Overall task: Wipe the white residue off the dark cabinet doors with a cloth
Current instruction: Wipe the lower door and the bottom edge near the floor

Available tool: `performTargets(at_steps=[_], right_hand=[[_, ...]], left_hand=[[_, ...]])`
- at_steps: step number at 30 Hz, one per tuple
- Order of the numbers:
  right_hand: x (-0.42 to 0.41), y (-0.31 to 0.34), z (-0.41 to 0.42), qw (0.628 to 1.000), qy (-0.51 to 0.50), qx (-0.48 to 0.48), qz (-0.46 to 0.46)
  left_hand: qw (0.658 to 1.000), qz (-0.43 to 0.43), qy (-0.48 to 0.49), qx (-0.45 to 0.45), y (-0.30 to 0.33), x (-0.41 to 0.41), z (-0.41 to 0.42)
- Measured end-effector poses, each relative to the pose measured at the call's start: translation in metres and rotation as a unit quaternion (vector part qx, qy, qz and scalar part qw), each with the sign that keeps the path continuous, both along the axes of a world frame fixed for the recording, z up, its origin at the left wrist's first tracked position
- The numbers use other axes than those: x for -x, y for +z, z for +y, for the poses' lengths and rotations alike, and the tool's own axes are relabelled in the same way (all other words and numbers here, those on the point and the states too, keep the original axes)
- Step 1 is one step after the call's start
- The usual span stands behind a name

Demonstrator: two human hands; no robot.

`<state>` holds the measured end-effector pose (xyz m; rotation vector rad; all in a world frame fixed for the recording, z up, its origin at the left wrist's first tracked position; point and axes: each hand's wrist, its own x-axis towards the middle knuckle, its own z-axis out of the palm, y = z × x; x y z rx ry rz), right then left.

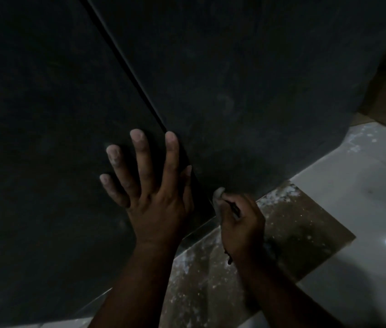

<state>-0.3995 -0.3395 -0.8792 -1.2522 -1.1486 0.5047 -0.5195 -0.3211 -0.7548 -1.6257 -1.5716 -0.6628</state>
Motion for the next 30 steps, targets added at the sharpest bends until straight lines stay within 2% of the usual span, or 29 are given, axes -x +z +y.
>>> performTargets(at_steps=[5, 10, 13, 16, 18, 20, 23, 26, 30], right_hand=[[0.009, 0.031, 0.012, 0.998, -0.025, -0.034, 0.042], [0.017, 0.064, 0.011, 0.994, 0.017, -0.097, -0.037], [0.013, 0.037, 0.001, 0.998, 0.032, -0.042, -0.035], [0.005, 0.017, -0.001, 0.998, -0.019, 0.045, 0.047], [0.002, 0.024, 0.007, 0.992, -0.053, 0.062, 0.099], [0.004, 0.039, 0.017, 0.994, -0.057, 0.012, 0.095], [0.015, 0.049, 0.014, 0.998, -0.012, -0.043, 0.036], [0.021, 0.022, -0.001, 0.999, -0.001, 0.016, 0.040], [0.013, -0.010, 0.007, 0.970, -0.075, 0.161, 0.164]], left_hand=[[1.000, 0.008, 0.006, -0.011, -0.002, 0.000, 0.002], [1.000, -0.003, -0.001, -0.015, -0.005, 0.000, 0.002], [1.000, -0.001, -0.002, -0.012, -0.004, 0.001, 0.001], [1.000, 0.002, -0.010, -0.010, -0.004, 0.002, -0.001], [1.000, 0.007, -0.018, -0.007, -0.005, 0.003, -0.001], [0.999, 0.015, -0.029, 0.005, -0.007, 0.004, -0.001], [0.997, 0.045, -0.053, 0.030, -0.016, 0.004, -0.002], [0.994, 0.078, -0.065, 0.039, -0.027, 0.002, -0.004], [0.992, 0.072, -0.076, 0.066, -0.029, 0.001, -0.001]])
